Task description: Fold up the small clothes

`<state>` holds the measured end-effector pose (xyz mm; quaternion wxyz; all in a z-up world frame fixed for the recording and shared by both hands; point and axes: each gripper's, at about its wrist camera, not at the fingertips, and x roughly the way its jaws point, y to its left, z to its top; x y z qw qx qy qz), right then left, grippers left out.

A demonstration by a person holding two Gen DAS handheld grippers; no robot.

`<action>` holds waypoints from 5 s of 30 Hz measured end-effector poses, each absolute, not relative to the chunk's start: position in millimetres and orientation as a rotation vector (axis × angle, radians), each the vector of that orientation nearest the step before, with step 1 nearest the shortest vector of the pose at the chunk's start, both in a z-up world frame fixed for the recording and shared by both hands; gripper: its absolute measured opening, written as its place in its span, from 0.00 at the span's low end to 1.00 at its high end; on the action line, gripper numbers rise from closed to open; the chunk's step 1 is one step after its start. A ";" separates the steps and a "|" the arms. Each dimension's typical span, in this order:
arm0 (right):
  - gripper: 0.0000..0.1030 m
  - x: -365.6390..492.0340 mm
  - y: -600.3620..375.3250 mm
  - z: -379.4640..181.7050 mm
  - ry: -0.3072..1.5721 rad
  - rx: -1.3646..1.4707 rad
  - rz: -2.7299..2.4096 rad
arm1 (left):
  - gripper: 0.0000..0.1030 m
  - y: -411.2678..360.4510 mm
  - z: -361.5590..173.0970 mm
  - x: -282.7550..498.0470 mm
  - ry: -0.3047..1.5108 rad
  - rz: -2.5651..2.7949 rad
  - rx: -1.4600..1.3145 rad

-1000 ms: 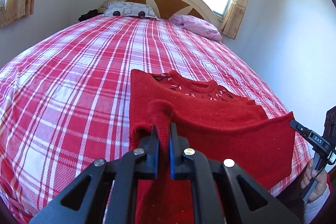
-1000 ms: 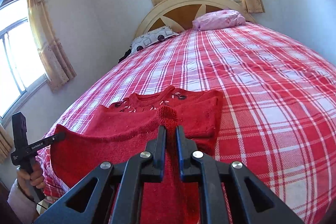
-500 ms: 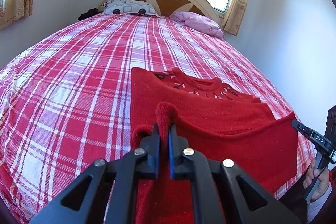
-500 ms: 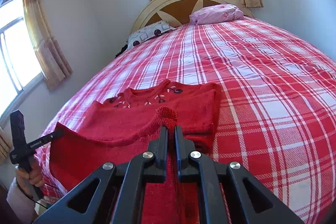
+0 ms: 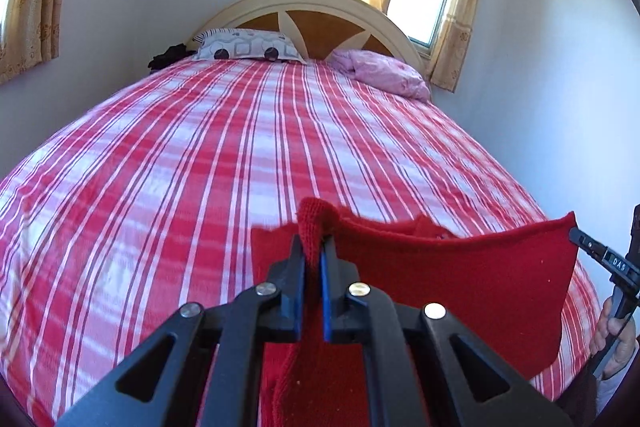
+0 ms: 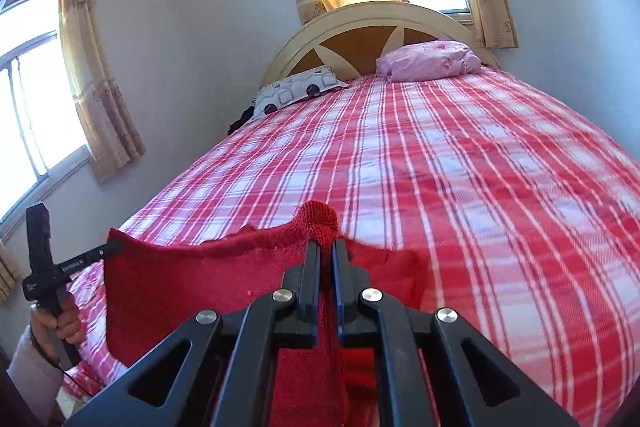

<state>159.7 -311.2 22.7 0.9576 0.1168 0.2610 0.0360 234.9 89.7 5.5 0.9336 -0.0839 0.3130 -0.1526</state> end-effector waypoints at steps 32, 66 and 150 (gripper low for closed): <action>0.07 188.5 -355.6 -22.8 0.669 0.395 -0.066 | 0.66 93.4 -27.5 287.6 0.806 -0.074 0.026; 0.07 90.5 -280.8 -97.9 0.771 0.503 -0.006 | 0.81 53.6 -80.1 157.1 0.852 -0.092 0.064; 0.35 381.0 2.5 -102.4 1.156 -0.109 0.401 | 0.12 70.0 -68.5 144.9 0.641 -0.212 -0.310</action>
